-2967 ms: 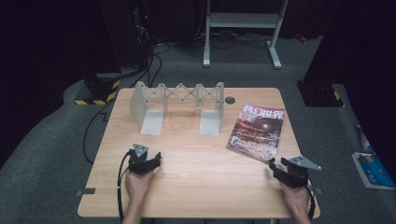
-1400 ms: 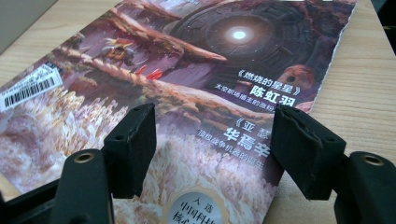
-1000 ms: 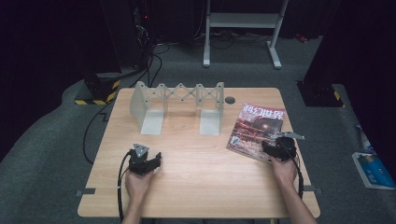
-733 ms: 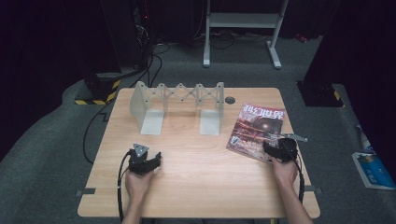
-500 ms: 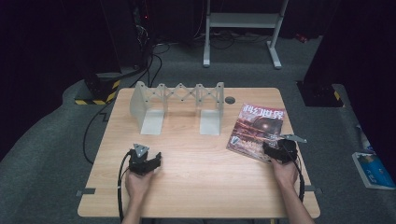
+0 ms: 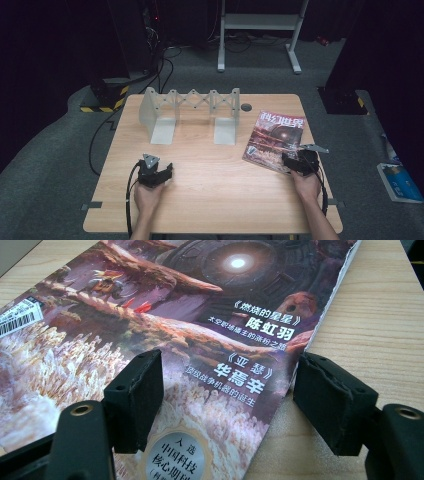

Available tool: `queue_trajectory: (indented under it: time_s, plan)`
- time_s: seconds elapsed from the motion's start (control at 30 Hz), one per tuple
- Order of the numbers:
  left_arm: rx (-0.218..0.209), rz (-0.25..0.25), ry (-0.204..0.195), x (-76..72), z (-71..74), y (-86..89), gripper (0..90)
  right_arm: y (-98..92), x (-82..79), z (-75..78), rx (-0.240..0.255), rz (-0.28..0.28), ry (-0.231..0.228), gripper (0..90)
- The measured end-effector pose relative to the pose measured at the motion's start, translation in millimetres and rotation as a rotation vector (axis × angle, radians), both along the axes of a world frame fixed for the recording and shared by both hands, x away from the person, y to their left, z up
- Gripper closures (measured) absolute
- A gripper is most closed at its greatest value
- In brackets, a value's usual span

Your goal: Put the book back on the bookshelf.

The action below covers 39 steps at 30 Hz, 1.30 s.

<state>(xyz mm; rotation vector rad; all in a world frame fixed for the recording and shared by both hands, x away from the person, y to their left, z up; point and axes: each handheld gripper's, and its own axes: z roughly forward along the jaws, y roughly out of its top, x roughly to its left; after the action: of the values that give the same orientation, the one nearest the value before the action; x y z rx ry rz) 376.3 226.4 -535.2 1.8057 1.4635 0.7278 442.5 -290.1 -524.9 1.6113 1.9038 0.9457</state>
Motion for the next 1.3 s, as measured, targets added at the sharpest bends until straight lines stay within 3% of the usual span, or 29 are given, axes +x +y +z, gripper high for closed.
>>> queue_trajectory:
  time_s: [0.57,1.0,1.3]
  plan:
    - [-0.002,0.0,-0.001,0.1,-0.1,0.0,32.0,1.3,-9.0,0.7,-0.004,0.034,0.007,29.1]
    - [0.0,0.0,-0.001,0.1,-0.1,0.1,32.3,3.9,-29.9,-0.4,-0.003,0.084,-0.004,29.1]
    - [0.001,0.001,-0.001,0.1,-0.1,0.0,32.3,5.4,-41.5,1.6,-0.028,0.128,0.004,29.3]
